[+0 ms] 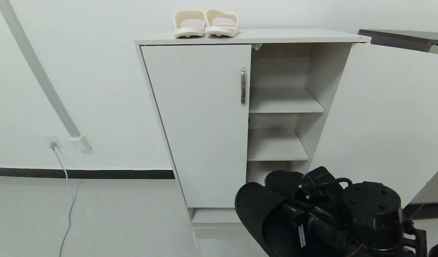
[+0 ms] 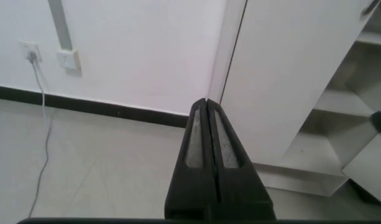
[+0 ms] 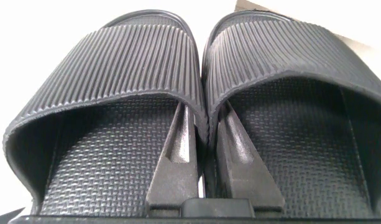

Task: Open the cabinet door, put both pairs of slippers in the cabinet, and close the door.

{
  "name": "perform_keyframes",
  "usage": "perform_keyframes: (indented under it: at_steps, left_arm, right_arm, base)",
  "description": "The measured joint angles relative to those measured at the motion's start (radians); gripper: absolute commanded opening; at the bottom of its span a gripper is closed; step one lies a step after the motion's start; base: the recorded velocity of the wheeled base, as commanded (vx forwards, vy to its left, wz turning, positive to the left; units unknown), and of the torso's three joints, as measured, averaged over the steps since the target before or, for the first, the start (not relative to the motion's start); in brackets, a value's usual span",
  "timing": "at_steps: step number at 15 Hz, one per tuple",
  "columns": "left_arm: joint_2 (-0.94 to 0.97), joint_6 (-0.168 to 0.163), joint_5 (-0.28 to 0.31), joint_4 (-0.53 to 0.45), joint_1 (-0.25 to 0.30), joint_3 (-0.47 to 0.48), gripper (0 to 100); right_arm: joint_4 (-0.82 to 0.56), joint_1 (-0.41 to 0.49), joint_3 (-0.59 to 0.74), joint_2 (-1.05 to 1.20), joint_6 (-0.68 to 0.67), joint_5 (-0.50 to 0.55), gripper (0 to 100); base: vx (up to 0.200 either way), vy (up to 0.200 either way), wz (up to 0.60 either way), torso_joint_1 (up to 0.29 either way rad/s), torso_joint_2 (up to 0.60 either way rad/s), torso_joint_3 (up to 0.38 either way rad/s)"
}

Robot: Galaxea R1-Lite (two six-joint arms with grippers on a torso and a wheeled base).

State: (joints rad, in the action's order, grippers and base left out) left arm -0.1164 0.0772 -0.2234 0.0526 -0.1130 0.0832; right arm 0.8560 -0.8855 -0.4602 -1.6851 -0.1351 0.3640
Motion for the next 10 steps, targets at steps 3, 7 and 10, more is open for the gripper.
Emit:
perform_keyframes:
  at_steps: [3, 7, 10]
  left_arm:
    - [0.025, 0.011, -0.04, 0.026, 0.004, -0.072, 0]
    - [0.076, -0.039, 0.019, -0.016, 0.104, -0.082, 0]
    - [0.106, -0.078, 0.244, -0.051, 0.109, -0.082, 0]
  right_arm:
    - [0.002, -0.002, -0.002, -0.009, 0.0, -0.001, 0]
    - [0.005, -0.011, -0.001, -0.013, 0.0, -0.001, 0]
    - [0.006, -0.019, -0.001, -0.018, 0.0, -0.001, 0]
  base:
    - [0.0, 0.0, 0.0, 0.0, 0.0, 0.0]
    - [0.0, 0.0, 0.0, 0.0, 0.0, 0.0]
    - [0.0, 0.0, 0.0, 0.0, 0.0, 0.0]
